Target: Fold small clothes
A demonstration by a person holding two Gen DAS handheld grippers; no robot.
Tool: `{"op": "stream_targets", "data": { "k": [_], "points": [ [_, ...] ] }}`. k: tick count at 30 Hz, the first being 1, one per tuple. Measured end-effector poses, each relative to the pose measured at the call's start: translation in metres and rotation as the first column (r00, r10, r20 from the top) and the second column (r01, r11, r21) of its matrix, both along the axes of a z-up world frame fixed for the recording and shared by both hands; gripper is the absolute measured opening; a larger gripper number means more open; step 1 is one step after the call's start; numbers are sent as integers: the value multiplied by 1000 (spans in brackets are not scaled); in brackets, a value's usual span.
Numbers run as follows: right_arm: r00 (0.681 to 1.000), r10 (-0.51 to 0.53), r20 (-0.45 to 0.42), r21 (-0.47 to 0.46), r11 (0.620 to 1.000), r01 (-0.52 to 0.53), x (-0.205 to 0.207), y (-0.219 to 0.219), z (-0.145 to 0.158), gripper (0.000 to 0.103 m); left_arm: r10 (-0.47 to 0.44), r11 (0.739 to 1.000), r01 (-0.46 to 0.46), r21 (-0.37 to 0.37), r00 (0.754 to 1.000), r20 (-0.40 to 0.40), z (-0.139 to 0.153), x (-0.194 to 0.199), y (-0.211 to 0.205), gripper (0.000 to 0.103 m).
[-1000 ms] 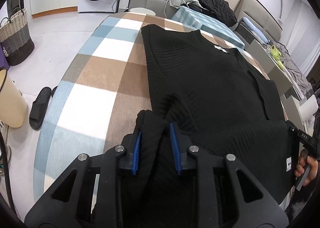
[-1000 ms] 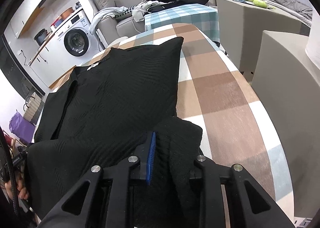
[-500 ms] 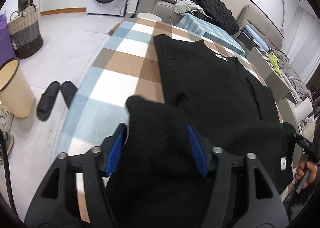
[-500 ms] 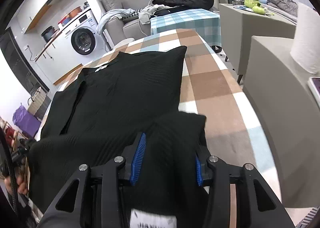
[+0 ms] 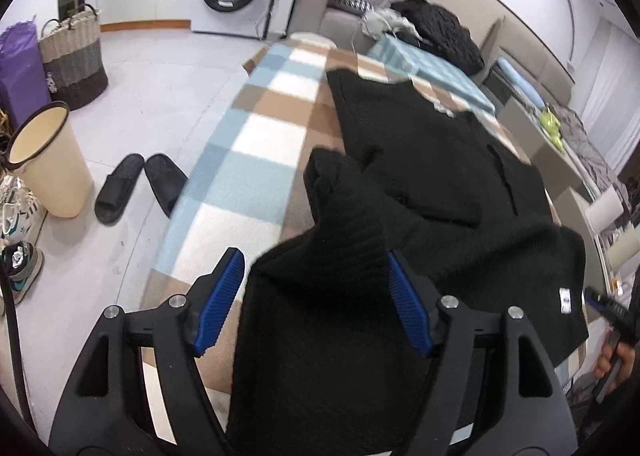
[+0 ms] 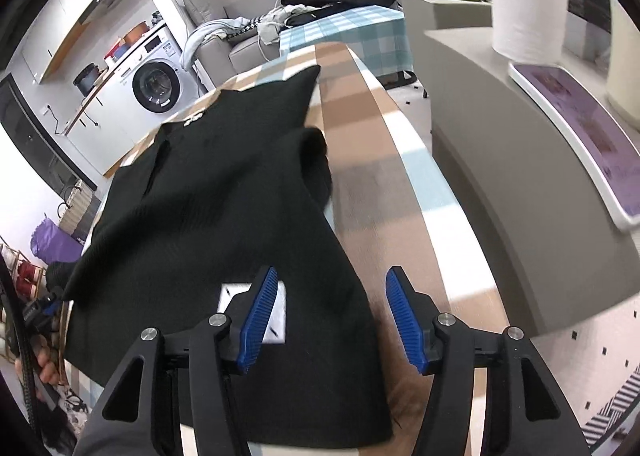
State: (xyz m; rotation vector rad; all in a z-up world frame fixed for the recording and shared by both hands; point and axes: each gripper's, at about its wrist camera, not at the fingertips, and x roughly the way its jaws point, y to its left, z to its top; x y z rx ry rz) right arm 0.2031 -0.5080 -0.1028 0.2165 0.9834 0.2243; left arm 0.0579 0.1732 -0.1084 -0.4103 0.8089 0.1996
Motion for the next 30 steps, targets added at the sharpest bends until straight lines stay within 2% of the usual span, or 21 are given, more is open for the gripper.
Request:
{"op": "stream_targets", "data": {
  "k": [5,10,19,27,28,29,30],
  "points": [
    [1000,-15,-7,26,1000,16,-6,-5,-6,58,30,1000,-30,-1,999,33,15,11,5,70],
    [1000,-18,-15,32,999,19,-10,-6,-11,58,-4,1000,4,21,1000,28,20,11,-3,70],
    [1000,10,-2,29,1000,-10,-1,2,-13,58,-1,1000,1,-6,998,-58,-12,-8,-6,70],
    [998,28,52,23,999,-29,25,18,-13,58,22,1000,-22,3,996,-87,-37,14,-3,69],
    [998,35,58,26,999,-36,28,21,-13,52,21,1000,-20,11,997,-80,-38,18,-3,65],
    [997,44,67,28,999,-46,30,23,-13,41,20,1000,-18,26,996,-87,-38,23,-4,59],
    [996,53,75,23,998,-55,32,26,-12,33,15,1000,-13,26,996,-92,-38,28,-3,35]
  ]
}}
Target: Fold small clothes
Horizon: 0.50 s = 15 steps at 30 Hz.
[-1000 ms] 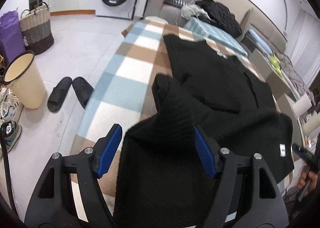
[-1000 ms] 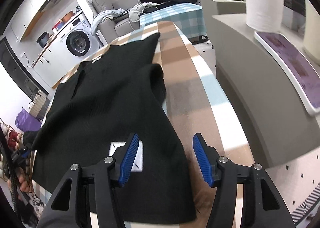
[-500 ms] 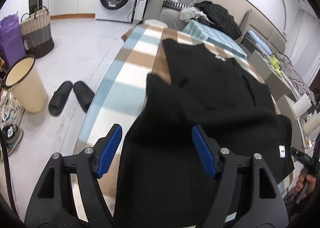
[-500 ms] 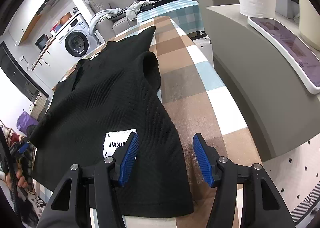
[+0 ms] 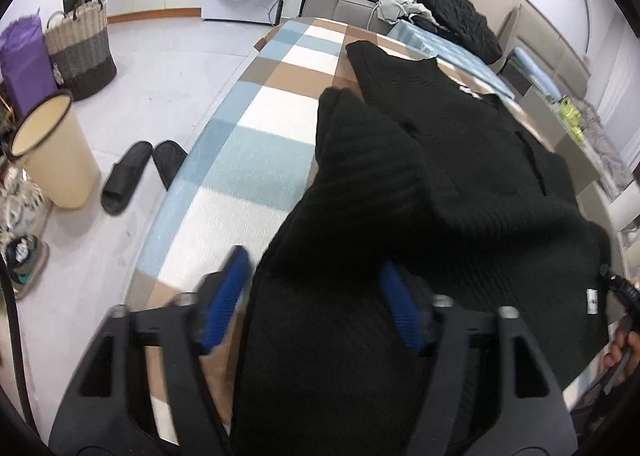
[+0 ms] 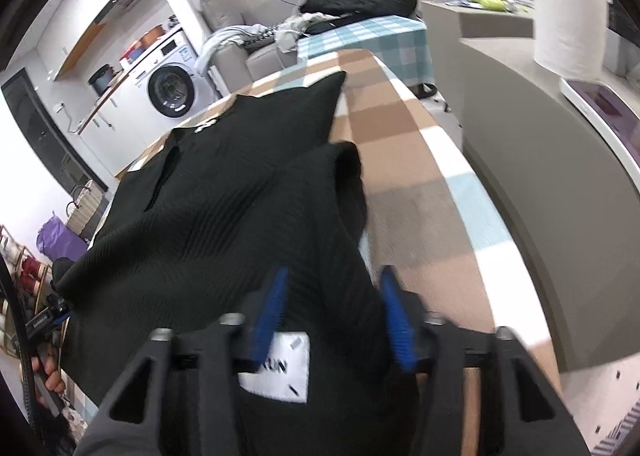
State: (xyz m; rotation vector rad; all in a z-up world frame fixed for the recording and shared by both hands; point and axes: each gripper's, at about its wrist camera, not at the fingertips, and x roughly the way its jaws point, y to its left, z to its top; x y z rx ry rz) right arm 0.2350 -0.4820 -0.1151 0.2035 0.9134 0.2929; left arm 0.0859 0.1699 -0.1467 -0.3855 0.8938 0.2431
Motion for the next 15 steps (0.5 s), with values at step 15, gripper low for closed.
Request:
{"op": "stream_targets", "data": {
  "k": [15],
  "points": [
    [974,-56,220,84,996,39,23,10,63,5,0,999,8,-37,977,213,65,33,20,5]
  ]
}}
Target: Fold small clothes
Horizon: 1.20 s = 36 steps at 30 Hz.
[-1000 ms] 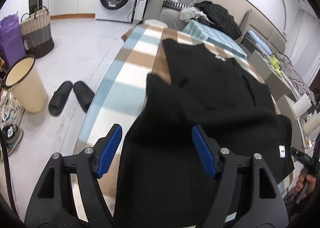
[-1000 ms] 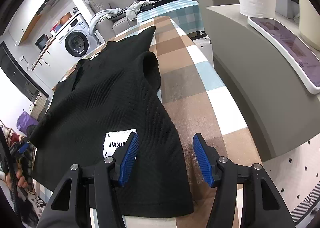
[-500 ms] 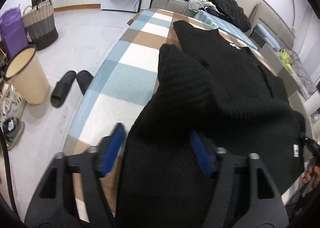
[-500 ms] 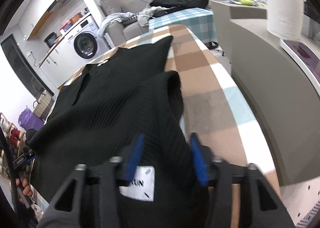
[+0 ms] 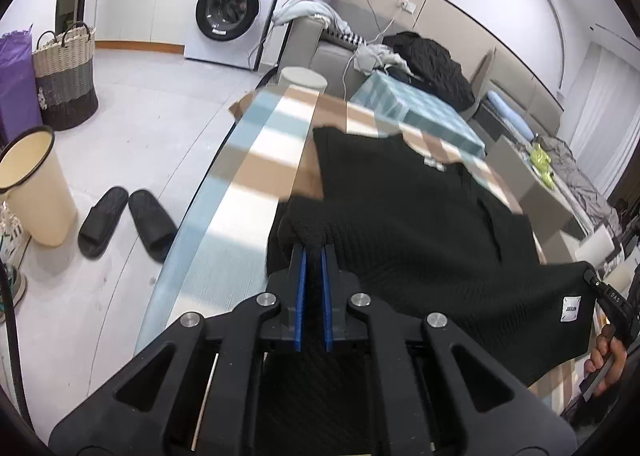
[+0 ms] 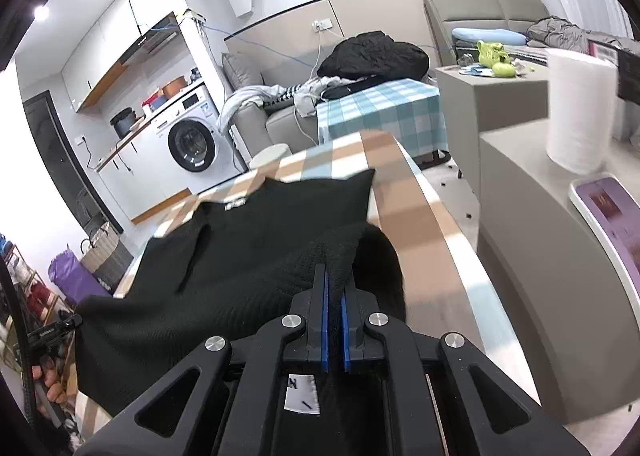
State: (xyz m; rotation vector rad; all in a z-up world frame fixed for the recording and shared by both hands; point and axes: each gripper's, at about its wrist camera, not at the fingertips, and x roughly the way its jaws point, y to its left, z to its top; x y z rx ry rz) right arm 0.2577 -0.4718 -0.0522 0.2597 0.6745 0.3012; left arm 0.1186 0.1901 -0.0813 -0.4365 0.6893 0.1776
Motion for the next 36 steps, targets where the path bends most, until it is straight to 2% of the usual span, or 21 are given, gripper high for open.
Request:
{"op": "stream_targets", "data": {
  "k": [6,15,18,19,20,21,22,23,24,25,27,29,32,33,34,35,36],
  "points": [
    [997,-70,8,41,997,70,43,12,6,5,1,1000,-1,25,1000,-2,5,50,9,4],
    [981,-152,-120,-23,988,151,70,6,-28,5,32,998,-26,51,993,-113,-34,90,23,4],
    [973,-152,-172,-31,988,148,73,4,-40,5,34,999,-32,17,991,-128,-45,93,28,4],
    [971,-151,-186,-44,988,146,74,4,-43,6,41,999,-40,9,991,-129,-48,93,27,5],
    [968,-148,-201,-54,989,140,73,5,-46,13,43,999,-43,2,990,-135,-49,91,26,6],
    [966,-142,-217,-55,990,133,73,5,-47,16,35,999,-36,-4,989,-145,-50,91,25,13],
    [965,-130,-227,-42,991,123,70,4,-48,23,24,1000,-26,-14,988,-151,-51,90,23,25],
    [966,-120,-231,-25,993,117,67,2,-49,36,16,1000,-20,-24,987,-157,-52,87,21,34],
    [966,-113,-233,-8,993,114,65,0,-49,43,0,999,-7,-44,987,-159,-54,86,17,47],
    [967,-98,-235,13,995,103,61,-2,-50,51,-14,999,6,-53,988,-157,-55,85,14,54],
    [967,-76,-242,16,996,82,59,0,-51,52,-61,997,54,-47,985,-164,-58,88,1,55],
    [968,-59,-244,-7,998,59,61,8,-54,55,-72,997,74,1,980,-186,-62,94,-11,56],
    [967,-59,-248,-59,997,46,66,18,-59,55,-81,995,92,45,975,-205,-67,101,-24,56],
    [967,-62,-246,-76,996,45,67,21,-60,55,-89,992,105,66,974,-210,-67,102,-27,52],
    [969,-62,-241,-94,995,40,67,24,-60,50,-99,990,119,82,971,-216,-68,103,-31,47],
    [970,-59,-234,-115,993,32,68,27,-61,38,-108,987,132,92,968,-226,-70,104,-34,45],
    [971,-46,-236,-141,990,13,68,32,-62,32,-107,987,131,95,967,-230,-70,103,-36,44]
  ]
}}
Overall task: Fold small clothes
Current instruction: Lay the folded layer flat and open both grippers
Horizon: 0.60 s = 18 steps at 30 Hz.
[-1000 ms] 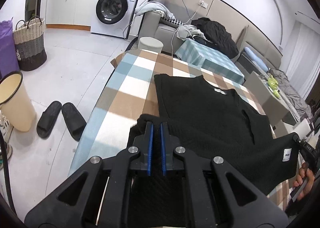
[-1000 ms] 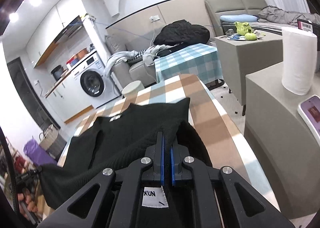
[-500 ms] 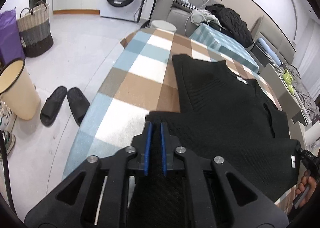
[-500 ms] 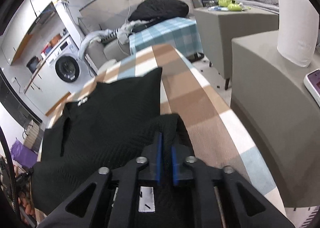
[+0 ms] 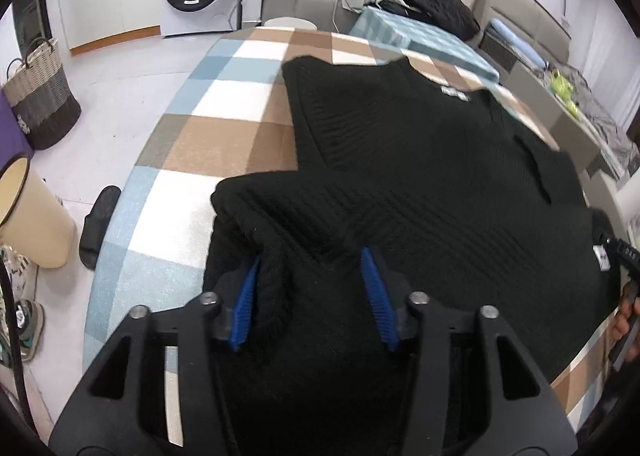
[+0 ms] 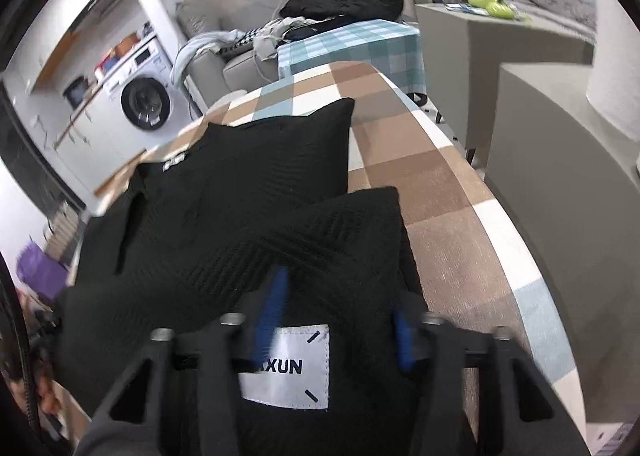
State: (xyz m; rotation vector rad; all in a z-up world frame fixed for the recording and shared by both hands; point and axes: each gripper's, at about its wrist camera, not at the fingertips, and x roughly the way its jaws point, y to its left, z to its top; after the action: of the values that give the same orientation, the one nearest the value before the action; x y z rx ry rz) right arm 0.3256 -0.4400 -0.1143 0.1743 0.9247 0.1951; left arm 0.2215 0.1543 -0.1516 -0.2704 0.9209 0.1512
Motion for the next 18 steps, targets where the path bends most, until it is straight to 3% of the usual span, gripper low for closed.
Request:
{"op": "stream_targets", "data": {
  "k": [3,10,14,18],
  "points": [
    [1000,26,-3,-34,999,-26,-3,5,-3,27,-6,1000,6,-19,1000,-4,1,-5,1,40],
    [999,33,-28,4,999,-33,-16,-4,-3,25,-23,1000,23,-6,1000,-11,3,-25,-4,36],
    [999,41,-35,4,999,-41,-32,-7,-3,25,-17,1000,17,-3,1000,-17,5,-51,-7,36],
    [997,36,-64,68,997,-32,-52,-22,-2,26,-20,1000,20,2,1000,-19,7,-82,-11,36]
  ]
}}
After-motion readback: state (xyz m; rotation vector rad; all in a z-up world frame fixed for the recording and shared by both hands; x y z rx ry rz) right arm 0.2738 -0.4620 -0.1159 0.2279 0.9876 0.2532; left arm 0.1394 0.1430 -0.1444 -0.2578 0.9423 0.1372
